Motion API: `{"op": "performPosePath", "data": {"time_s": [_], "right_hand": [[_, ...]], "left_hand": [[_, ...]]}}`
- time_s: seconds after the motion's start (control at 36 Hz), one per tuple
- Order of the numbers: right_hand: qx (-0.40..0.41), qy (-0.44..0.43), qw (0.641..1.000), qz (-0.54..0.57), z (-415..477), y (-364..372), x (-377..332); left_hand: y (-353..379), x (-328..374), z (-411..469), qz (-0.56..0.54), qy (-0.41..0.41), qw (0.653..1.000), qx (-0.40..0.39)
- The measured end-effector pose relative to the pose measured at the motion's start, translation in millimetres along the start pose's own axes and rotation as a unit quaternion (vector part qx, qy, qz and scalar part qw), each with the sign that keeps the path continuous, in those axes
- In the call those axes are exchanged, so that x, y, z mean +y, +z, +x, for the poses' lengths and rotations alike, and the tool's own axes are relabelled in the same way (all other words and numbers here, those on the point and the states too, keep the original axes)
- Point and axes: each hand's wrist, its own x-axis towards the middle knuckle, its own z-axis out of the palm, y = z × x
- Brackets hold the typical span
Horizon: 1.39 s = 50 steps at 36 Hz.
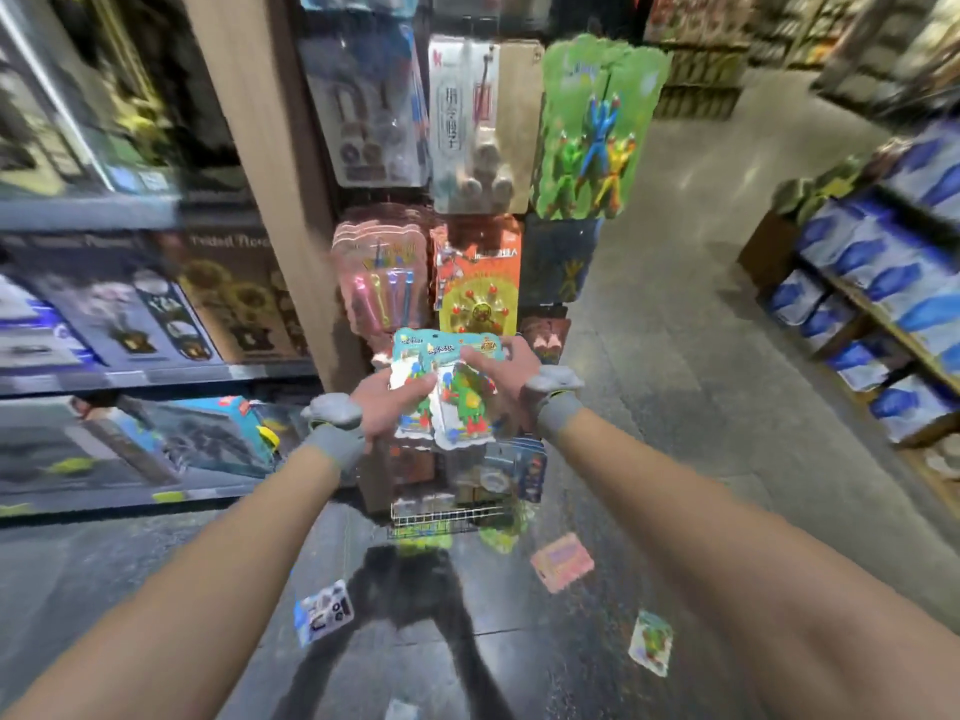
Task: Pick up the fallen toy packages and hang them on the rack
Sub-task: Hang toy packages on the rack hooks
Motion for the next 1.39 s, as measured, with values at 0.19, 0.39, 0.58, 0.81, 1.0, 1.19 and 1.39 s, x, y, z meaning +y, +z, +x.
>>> {"op": "performPosePath", "data": {"time_s": [0.19, 0.39, 0.58, 0.81, 1.0, 1.19, 1.39], "right_hand": [[0.06, -0.074, 0.994, -0.055, 7, -20, -71], [0.103, -0.096, 0.99, -0.019, 5, -37, -117], [0.103, -0.138, 0.985, 0.007, 12, -59, -150], [0.086, -0.176, 0.981, 0.003, 22, -88, -189], [0.092, -0.211, 0.973, -0.009, 45, -113, -218], [0.125, -0.311, 0.942, -0.016, 35, -153, -276], [0.145, -0.362, 0.921, 0.015, 28, -194, -327]], "left_hand": [[-24, 57, 9, 0.058, 0.096, 0.993, -0.03], [-32, 112, 6, 0.08, 0.142, 0.986, -0.021], [-40, 153, 15, 0.131, 0.171, 0.977, 0.011], [-32, 199, 25, 0.12, 0.185, 0.975, 0.037], [-27, 227, 38, 0.12, 0.209, 0.968, 0.063], [-32, 277, 33, 0.17, 0.226, 0.951, 0.121], [-42, 321, 24, 0.179, 0.242, 0.94, 0.162]]}}
